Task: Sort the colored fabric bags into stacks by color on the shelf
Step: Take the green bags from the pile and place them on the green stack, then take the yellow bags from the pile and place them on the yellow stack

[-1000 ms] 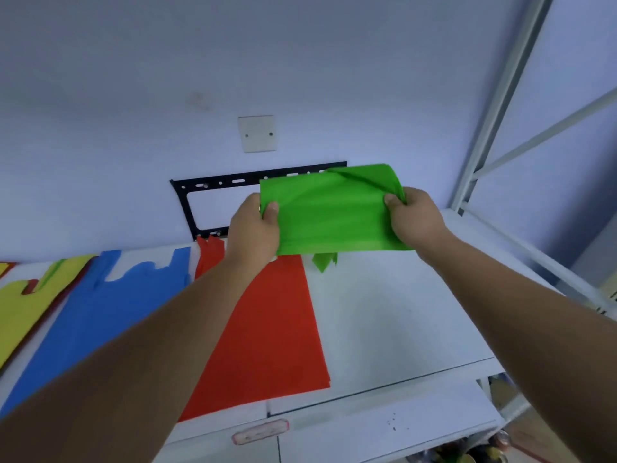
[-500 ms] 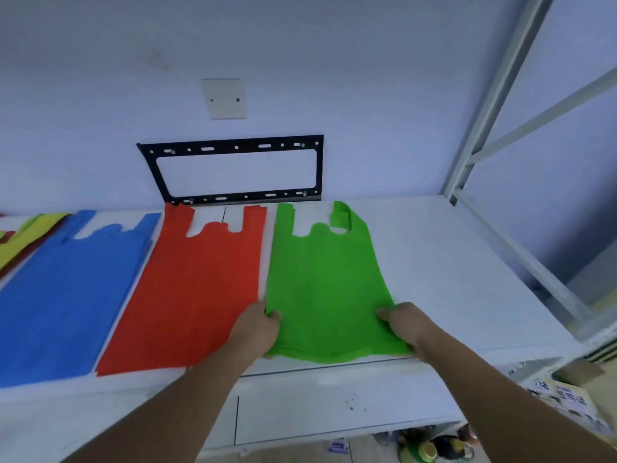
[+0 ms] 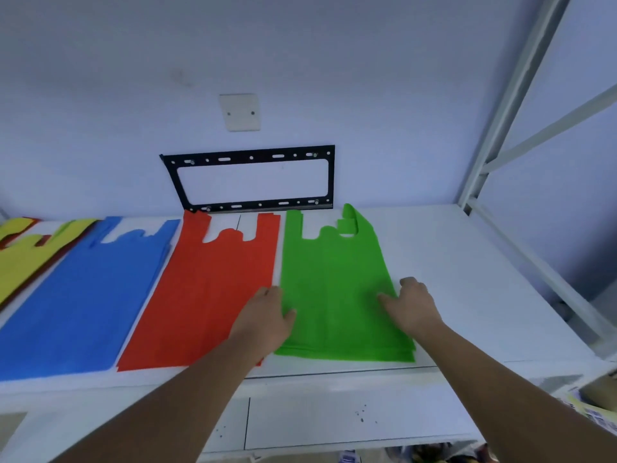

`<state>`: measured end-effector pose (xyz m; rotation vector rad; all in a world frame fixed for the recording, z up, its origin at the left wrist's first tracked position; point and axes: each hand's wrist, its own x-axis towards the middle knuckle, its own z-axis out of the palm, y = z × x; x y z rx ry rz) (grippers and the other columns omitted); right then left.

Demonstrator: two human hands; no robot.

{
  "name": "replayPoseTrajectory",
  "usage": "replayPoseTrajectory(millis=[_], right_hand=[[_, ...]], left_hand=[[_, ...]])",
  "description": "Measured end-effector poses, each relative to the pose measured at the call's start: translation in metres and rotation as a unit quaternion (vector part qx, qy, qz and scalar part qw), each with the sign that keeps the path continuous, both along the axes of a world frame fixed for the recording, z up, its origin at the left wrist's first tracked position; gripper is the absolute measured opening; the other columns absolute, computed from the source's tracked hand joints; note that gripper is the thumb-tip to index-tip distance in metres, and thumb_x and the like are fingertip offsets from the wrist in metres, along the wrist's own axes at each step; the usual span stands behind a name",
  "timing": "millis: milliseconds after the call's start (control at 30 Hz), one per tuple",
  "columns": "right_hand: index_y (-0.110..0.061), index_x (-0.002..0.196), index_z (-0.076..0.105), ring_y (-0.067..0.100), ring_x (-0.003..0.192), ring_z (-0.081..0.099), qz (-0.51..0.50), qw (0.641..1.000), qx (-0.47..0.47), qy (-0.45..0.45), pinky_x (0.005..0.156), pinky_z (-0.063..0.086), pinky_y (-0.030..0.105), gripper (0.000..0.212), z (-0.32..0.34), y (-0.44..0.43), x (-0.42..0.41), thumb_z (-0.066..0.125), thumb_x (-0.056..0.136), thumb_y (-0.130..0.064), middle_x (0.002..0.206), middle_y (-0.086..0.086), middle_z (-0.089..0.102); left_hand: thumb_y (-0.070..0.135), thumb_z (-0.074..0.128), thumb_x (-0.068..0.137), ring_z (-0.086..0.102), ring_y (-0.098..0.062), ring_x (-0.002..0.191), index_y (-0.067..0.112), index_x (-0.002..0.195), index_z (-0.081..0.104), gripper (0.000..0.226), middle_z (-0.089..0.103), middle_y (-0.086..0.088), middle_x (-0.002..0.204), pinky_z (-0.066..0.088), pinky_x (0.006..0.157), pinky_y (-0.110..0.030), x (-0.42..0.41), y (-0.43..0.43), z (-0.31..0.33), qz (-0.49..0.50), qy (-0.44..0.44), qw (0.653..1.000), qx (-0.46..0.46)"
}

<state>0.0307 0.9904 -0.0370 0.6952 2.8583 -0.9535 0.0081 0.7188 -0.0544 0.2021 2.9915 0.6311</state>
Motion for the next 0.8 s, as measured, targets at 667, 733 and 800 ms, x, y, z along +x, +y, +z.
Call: replayPoseTrajectory(millis=[667,733,800], right_hand=[[-0.017,0.147,0.038,0.022,0.133,0.045,0.386,0.922,0.008,0.03,0.11,0.039,0.038,0.075,0.037,-0.288,-0.009,0.063,0.086,-0.051,0.15,0.004,0.043],[-0.017,0.145,0.041,0.022,0.131,0.047,0.403,0.914,0.004,0.036,0.109,0.04,0.038,0.072,0.036,-0.333,-0.008,0.063,0.086,-0.05,0.149,0.004,0.045],[-0.017,0.144,0.043,0.021,0.129,0.05,0.419,0.908,-0.013,0.032,0.107,0.041,0.037,0.069,0.034,-0.38,-0.007,0.062,0.087,-0.049,0.148,0.004,0.046]], left_hand=[[0.057,0.043,0.094,0.041,-0.022,0.135,0.023,0.149,0.035,0.064,0.042,0.001,0.15,0.036,0.11,-0.04,0.091,-0.257,0.03,0.146,0.025,0.979,-0.138],[0.056,0.042,0.095,0.039,-0.021,0.137,0.024,0.148,0.035,0.063,0.041,0.002,0.151,0.033,0.112,-0.039,0.103,-0.3,0.027,0.147,0.032,0.977,-0.154],[0.056,0.041,0.094,0.039,-0.021,0.137,0.024,0.147,0.036,0.062,0.041,0.003,0.15,0.034,0.111,-0.039,0.115,-0.343,0.024,0.152,0.034,0.974,-0.164]])
